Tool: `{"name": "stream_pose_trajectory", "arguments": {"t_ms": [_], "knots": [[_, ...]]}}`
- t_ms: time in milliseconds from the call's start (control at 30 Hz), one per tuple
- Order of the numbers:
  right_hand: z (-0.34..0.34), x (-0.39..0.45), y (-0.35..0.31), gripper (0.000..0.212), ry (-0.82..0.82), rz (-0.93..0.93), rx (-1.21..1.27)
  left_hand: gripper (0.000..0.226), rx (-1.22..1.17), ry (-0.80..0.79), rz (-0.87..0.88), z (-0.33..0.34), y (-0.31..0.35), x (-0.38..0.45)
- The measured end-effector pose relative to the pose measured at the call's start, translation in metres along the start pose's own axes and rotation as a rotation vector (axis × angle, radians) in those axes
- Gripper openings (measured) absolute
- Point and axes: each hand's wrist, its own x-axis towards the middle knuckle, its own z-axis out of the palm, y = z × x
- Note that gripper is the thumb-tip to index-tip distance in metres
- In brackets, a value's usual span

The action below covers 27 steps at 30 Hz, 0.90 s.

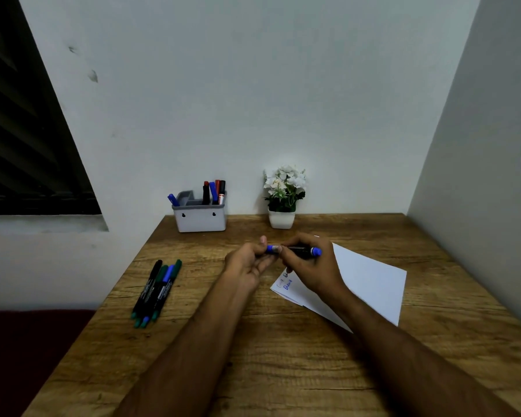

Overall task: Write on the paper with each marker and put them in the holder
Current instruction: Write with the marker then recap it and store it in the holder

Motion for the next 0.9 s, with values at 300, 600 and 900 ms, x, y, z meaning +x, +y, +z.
{"name": "stream_pose_trajectory", "arguments": {"t_ms": [300, 600, 900], "knots": [[0.014, 0.012, -0.006, 0.015, 0.113, 0.041, 0.225, 0.033, -0.103, 0.02, 0.077, 0.01, 0.005, 0.001], [0.041, 0.03, 0.004, 0.012, 0.08, 0.122, 0.26, 0.03, -0.073, 0.005, 0.099, -0.007, 0.016, 0.002], [0.081, 0.043, -0.013, 0.021, 0.022, 0.282, 0.352, 0.026, -0.102, 0.046, 0.113, -0.028, 0.03, 0.003]]}}
